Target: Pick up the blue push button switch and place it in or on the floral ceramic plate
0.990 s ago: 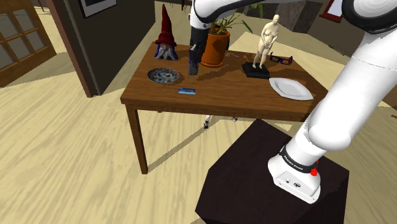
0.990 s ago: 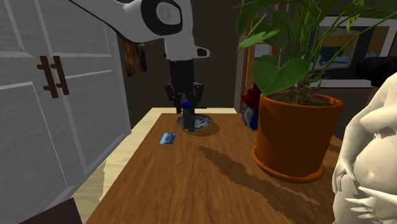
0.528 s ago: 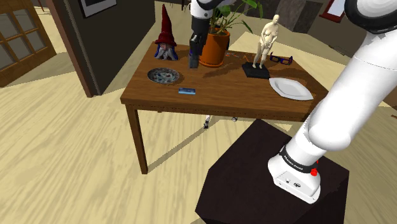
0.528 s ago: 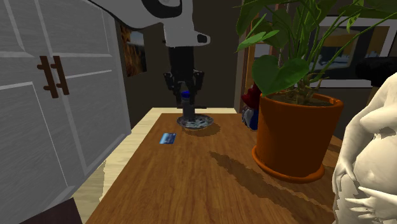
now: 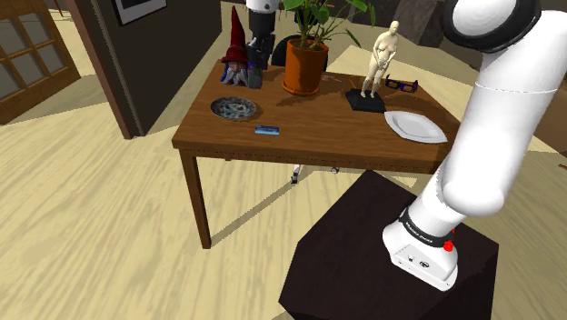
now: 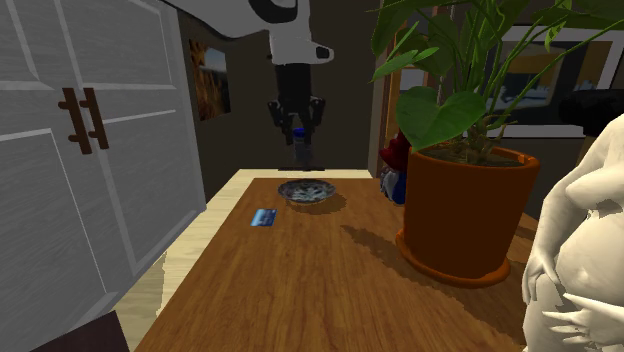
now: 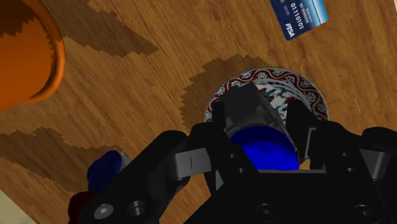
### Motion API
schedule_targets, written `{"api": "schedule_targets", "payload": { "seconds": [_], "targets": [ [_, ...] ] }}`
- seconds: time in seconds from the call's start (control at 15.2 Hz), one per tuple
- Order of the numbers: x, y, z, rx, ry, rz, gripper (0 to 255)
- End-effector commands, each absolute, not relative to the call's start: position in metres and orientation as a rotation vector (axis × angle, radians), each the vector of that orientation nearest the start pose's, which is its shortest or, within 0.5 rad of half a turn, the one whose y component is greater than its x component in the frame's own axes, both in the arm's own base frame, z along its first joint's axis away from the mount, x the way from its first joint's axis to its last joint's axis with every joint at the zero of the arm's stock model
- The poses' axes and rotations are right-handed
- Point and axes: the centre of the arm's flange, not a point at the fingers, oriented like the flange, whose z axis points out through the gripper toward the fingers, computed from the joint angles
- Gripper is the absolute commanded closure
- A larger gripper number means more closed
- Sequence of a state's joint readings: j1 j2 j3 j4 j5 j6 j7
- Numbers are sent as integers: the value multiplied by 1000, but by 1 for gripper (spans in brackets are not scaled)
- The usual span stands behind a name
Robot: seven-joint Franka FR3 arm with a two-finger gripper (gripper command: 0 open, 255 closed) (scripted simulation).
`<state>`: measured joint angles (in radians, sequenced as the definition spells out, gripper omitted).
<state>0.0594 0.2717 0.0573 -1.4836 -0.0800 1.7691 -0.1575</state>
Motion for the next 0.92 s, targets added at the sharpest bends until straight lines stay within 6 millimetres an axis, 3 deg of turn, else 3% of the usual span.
{"api": "schedule_targets", "payload": {
  "seconds": [0.0, 0.26, 0.33, 0.4, 0.86],
  "targets": [
    [666, 82, 526, -3172, -457, -22, 255],
    [708, 113, 535, -3172, -457, -22, 255],
    [696, 105, 536, -3171, -460, -23, 255],
    [696, 105, 536, -3171, -460, -23, 0],
    [706, 150, 449, -3300, -312, -136, 0]
  ]
}}
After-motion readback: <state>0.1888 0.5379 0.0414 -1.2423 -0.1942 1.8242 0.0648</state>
